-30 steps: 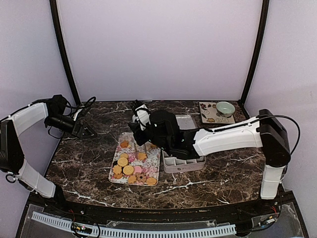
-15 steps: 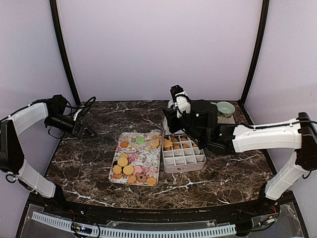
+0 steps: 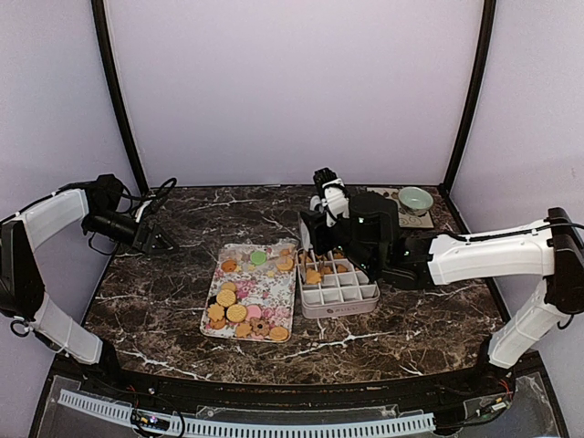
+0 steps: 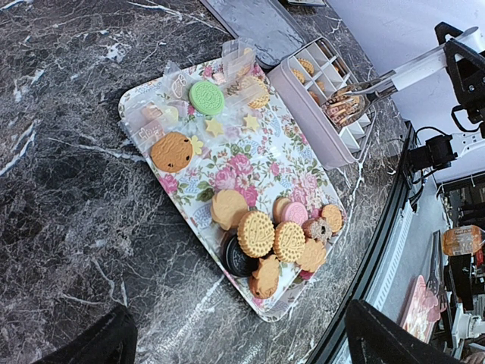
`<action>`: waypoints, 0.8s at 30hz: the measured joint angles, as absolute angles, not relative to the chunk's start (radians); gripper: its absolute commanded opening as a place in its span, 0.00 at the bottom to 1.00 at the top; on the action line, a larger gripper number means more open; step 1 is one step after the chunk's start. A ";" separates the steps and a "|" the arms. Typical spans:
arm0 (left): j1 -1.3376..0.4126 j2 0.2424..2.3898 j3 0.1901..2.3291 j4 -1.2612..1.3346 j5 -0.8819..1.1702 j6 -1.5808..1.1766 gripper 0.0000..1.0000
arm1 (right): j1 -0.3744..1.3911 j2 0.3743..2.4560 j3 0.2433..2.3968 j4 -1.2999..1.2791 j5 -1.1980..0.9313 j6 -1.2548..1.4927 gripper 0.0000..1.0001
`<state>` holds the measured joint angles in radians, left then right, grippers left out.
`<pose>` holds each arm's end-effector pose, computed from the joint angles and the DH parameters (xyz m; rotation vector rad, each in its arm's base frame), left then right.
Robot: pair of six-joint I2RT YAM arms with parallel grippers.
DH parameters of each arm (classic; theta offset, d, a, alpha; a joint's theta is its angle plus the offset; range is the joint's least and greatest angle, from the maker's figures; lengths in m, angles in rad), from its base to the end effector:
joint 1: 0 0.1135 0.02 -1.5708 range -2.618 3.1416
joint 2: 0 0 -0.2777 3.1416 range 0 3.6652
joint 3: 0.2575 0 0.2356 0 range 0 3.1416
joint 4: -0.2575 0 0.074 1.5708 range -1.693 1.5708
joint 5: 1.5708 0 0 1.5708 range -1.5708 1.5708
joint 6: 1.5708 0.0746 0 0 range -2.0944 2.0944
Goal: Pack the cookies
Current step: Place the fake cookies in the empty pocket of the box.
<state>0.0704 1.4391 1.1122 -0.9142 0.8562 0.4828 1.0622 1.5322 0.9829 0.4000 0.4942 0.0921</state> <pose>0.2617 -0.0380 0.2562 0.6799 2.3470 -0.9589 0.2126 0.3086 0.3024 -0.4611 1.6583 0.4345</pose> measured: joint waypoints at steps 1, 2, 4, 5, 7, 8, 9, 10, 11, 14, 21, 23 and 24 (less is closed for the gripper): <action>0.070 1.439 1.112 -0.915 0.857 0.483 0.98 | 1.062 1.532 0.983 0.399 0.493 0.093 0.31; 0.070 1.439 1.112 -0.915 0.856 0.483 0.98 | 1.062 1.532 0.983 0.399 0.493 0.093 0.33; 0.070 1.439 1.112 -0.915 0.856 0.483 0.98 | 1.063 1.532 0.983 0.397 0.492 0.093 0.36; 0.070 1.439 1.112 -0.915 0.857 0.483 0.98 | 1.063 1.532 0.983 0.395 0.491 0.095 0.37; 0.070 1.439 1.112 -0.915 0.857 0.483 0.98 | 1.064 1.532 0.983 0.395 0.491 0.095 0.39; 0.070 1.439 1.112 -0.915 0.856 0.483 0.98 | 1.064 1.532 0.983 0.395 0.490 0.096 0.39; 0.070 1.439 1.112 -0.915 0.857 0.483 0.98 | 1.065 1.532 0.983 0.395 0.490 0.096 0.39; 0.070 1.439 1.112 -0.915 0.857 0.483 0.98 | 1.065 1.531 0.983 0.395 0.490 0.096 0.40; 0.070 1.439 1.112 -0.915 0.857 0.483 0.98 | 1.066 1.530 0.983 0.395 0.490 0.096 0.40; 0.070 1.439 1.112 -0.915 0.857 0.483 0.98 | 1.067 1.521 0.983 0.395 0.490 0.096 0.39; 0.070 1.439 1.112 -0.915 0.857 0.483 0.98 | 1.068 1.505 0.987 0.395 0.484 0.094 0.36; 0.070 1.439 1.112 -0.915 0.857 0.483 0.98 | 1.074 1.505 0.999 0.393 0.476 0.090 0.36; 0.070 1.439 1.112 -0.914 0.857 0.483 0.98 | 1.079 1.505 1.010 0.393 0.471 0.087 0.35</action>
<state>0.0704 1.4391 1.1122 -0.9142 0.8566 0.4828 1.0794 1.5051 1.0096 0.3931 0.4706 0.0872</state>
